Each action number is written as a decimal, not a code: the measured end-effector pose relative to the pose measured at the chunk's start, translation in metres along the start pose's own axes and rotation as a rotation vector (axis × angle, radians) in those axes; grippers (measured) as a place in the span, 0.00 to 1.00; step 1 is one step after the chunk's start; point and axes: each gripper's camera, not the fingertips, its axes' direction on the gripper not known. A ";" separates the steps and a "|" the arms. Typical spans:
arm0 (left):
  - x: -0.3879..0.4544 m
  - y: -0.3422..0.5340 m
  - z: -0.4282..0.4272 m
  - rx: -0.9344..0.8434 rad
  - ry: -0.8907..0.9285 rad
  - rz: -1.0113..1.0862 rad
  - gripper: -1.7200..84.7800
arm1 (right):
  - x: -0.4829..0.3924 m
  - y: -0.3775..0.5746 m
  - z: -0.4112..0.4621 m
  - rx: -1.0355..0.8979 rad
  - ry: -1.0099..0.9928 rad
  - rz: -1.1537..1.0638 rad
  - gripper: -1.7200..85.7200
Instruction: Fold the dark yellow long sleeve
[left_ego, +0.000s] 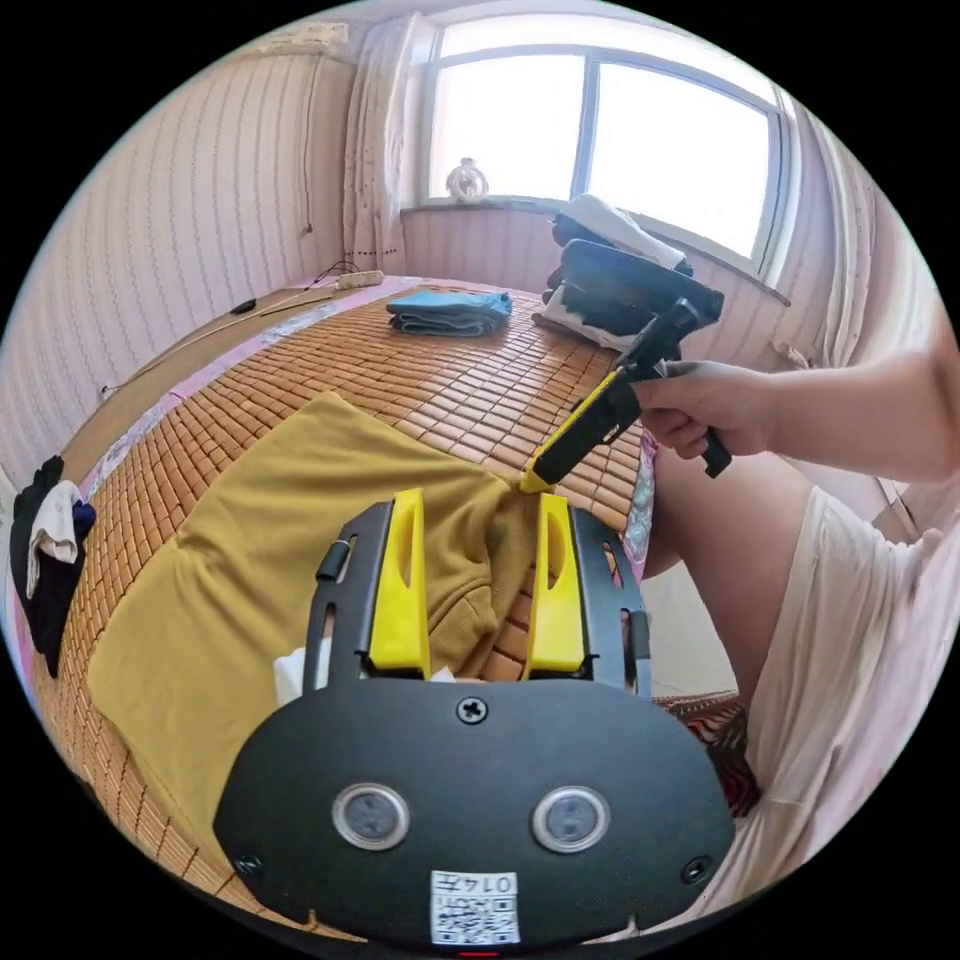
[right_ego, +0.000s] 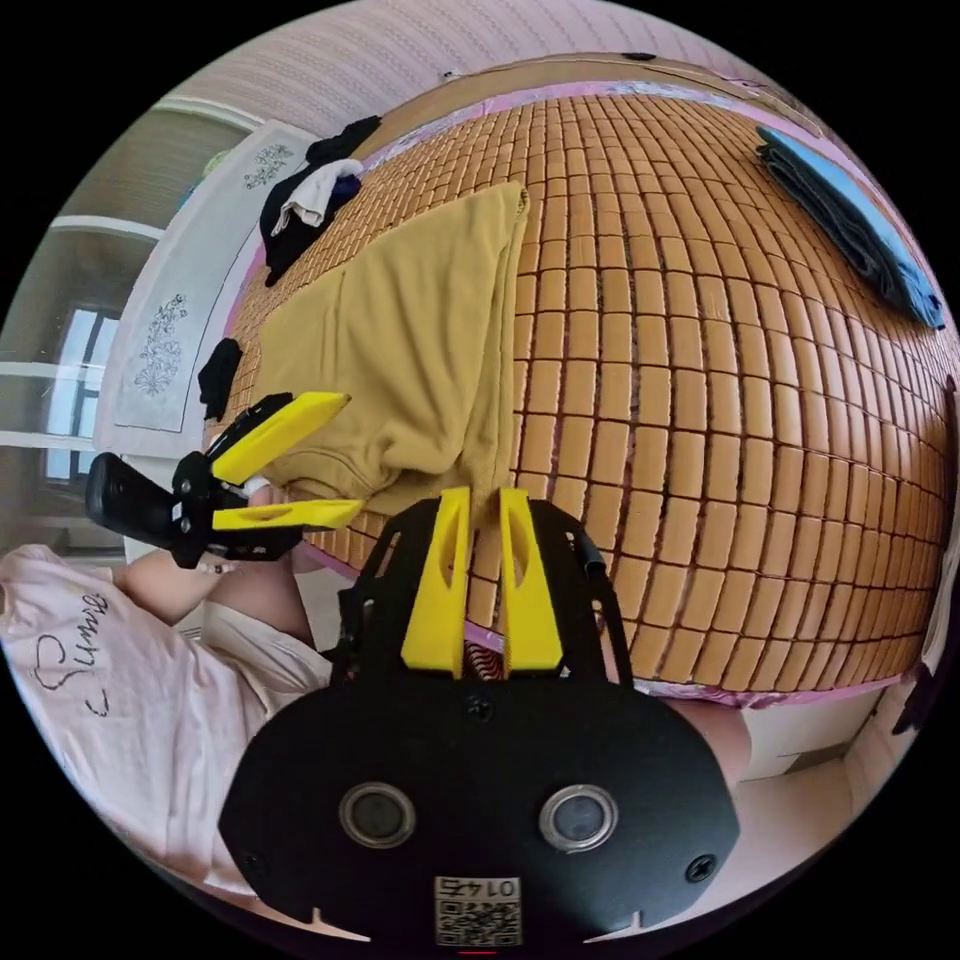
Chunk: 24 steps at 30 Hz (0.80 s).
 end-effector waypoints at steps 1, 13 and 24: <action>0.008 -0.003 0.009 -0.032 -0.001 0.038 0.22 | 0.009 0.004 -0.007 0.020 -0.060 0.012 0.07; 0.048 -0.009 -0.010 -0.287 -0.054 0.037 0.09 | 0.049 0.088 -0.054 0.215 -0.479 -0.055 0.08; 0.061 0.033 -0.109 -0.243 -0.021 -0.130 0.09 | 0.145 0.132 0.003 0.320 -0.787 0.385 0.22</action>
